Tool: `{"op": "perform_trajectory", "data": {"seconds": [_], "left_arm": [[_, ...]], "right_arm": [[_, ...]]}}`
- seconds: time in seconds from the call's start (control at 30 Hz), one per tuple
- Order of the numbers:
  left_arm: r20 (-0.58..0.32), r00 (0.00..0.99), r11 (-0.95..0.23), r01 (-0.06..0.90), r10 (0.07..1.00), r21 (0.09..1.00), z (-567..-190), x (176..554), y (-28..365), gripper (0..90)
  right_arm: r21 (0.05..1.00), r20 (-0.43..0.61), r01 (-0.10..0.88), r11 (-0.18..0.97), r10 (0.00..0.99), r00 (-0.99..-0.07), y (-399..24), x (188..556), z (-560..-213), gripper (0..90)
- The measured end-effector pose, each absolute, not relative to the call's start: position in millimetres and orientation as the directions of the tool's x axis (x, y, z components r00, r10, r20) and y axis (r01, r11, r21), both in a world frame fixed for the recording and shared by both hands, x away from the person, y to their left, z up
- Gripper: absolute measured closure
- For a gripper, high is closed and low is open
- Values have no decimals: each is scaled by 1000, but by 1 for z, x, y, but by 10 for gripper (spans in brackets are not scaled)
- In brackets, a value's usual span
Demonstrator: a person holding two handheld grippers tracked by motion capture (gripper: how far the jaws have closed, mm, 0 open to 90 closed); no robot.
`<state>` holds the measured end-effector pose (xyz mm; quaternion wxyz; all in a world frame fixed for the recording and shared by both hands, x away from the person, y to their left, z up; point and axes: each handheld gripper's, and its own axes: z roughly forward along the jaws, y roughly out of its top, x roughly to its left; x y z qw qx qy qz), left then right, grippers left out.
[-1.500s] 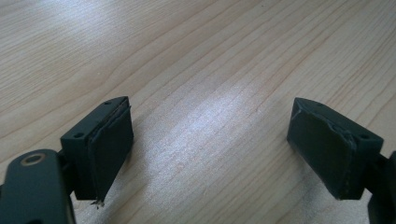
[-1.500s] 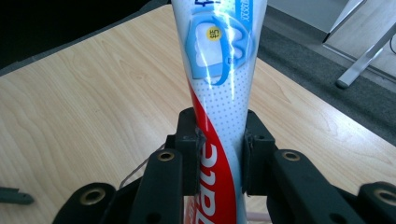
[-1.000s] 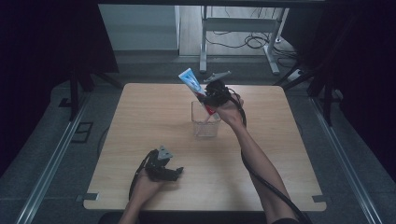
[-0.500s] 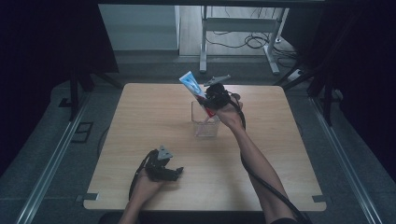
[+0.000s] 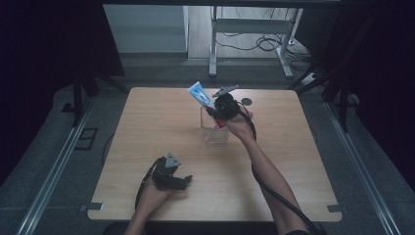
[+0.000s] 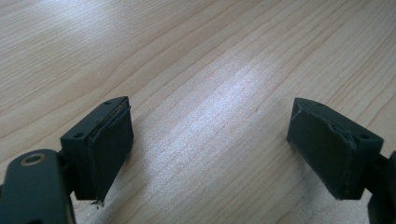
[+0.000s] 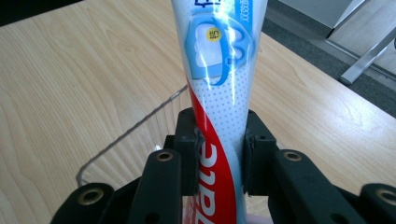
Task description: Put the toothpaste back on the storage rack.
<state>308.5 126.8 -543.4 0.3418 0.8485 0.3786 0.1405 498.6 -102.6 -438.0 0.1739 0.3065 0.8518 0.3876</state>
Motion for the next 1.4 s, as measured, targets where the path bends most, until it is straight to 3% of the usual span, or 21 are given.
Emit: {"op": "perform_trajectory", "data": {"seconds": [0.87, 1.4], "left_arm": [[-20, 674, -480, 546, 739, 687, -543, 309, 127, 145], [-20, 674, -480, 546, 739, 686, -543, 308, 127, 145]], "right_arm": [[737, -7, 436, 516, 651, -759, -105, 497, -447, 665], [719, 19, 452, 529, 634, -773, -112, 493, -443, 551]]}}
